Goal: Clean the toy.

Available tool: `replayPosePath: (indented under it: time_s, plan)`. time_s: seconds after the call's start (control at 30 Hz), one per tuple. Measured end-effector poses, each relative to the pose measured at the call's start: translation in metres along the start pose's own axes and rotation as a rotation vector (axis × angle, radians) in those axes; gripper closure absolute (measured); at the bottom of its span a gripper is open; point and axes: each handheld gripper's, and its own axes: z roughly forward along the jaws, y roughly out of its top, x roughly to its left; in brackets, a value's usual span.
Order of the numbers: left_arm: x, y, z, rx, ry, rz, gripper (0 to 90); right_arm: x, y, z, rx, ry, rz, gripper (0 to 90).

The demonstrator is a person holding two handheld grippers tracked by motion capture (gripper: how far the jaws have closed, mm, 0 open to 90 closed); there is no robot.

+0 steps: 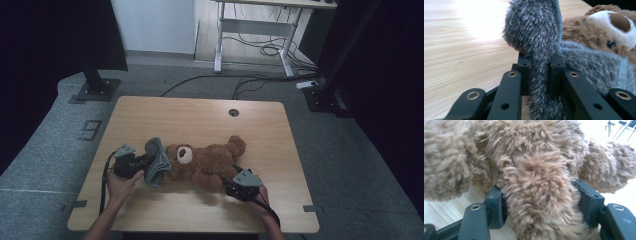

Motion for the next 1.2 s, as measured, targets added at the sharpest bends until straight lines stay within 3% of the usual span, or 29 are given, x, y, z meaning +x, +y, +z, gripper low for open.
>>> replayPosePath:
  time_s: [0.1,0.2,0.4,0.53,0.73,0.93,1.07,1.2]
  plan:
    - [0.009,-0.006,-0.014,0.023,0.051,0.012,74.8,-0.001,-0.001,-0.002,-0.002,0.001,0.004,35.2]
    - [0.015,-0.012,-0.029,0.042,0.068,0.009,74.6,-0.001,-0.001,-0.004,-0.003,0.002,0.007,34.8]
    - [0.023,-0.031,-0.062,0.106,0.138,0.044,71.8,-0.001,-0.001,-0.004,-0.002,0.002,0.015,34.5]
    - [0.029,-0.043,-0.065,0.198,0.150,0.035,64.7,-0.001,0.000,-0.004,0.000,-0.001,0.019,34.3]
    - [0.030,-0.044,-0.056,0.240,0.155,0.033,48.5,-0.001,0.000,-0.003,0.001,-0.002,0.026,34.1]
    - [0.030,-0.038,-0.051,0.199,0.157,0.047,27.7,-0.002,0.000,-0.004,0.000,0.001,0.031,33.6]
    - [0.025,-0.027,-0.058,0.139,0.153,0.061,23.0,-0.002,0.001,-0.005,-0.004,0.004,0.045,32.1]
    - [0.010,-0.016,-0.057,0.108,0.113,0.094,22.9,-0.004,0.003,-0.008,-0.014,0.011,0.068,30.0]
